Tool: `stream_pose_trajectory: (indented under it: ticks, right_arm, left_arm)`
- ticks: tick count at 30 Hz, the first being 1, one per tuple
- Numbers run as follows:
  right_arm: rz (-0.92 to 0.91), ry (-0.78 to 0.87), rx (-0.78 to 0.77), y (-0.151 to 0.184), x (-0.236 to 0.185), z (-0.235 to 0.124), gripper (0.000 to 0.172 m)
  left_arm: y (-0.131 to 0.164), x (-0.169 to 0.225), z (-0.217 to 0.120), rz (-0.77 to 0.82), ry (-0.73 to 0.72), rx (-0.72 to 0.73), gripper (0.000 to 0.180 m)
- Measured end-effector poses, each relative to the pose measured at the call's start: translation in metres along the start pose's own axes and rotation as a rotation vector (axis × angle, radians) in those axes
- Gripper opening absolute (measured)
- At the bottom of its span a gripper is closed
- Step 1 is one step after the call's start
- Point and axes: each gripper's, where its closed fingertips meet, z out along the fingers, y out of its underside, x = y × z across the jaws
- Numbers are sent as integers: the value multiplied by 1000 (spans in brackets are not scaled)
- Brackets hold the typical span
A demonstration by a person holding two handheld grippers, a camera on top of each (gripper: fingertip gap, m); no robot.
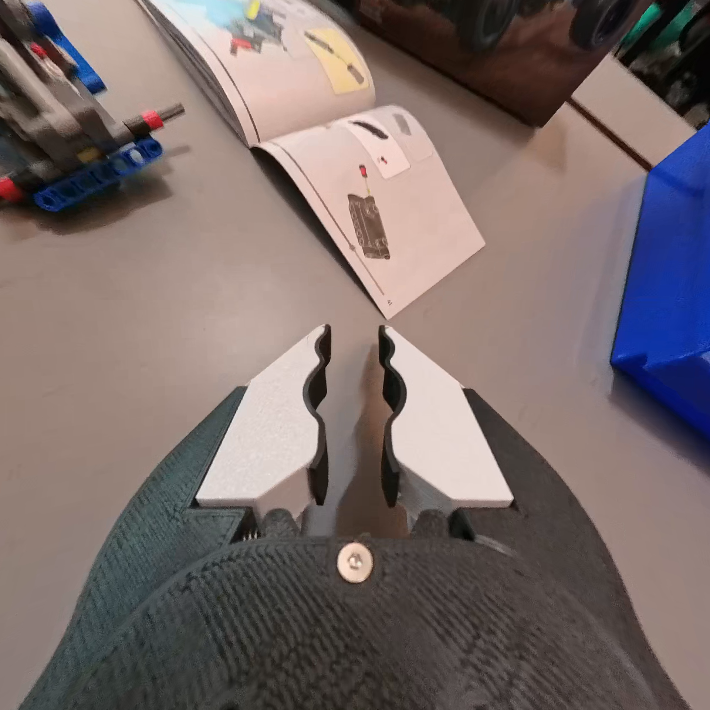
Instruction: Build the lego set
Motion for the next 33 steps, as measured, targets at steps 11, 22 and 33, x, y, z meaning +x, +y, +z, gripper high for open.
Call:
stream_pose_trajectory:
  ticks: [11, 22, 33]
  right_arm:
    - [17, -79, 1, -5, -2, 9, 16]
    - [7, -56, 3, -7, -1, 11, 16]
    - [17, -49, -3, -6, 0, 11, 15]
  left_arm:
    - [154, -99, -206, -592, -944, -221, 32]
    - [208, -88, -206, -834, -801, -288, 26]
    - [100, -83, -188, -582, -624, -7, 25]
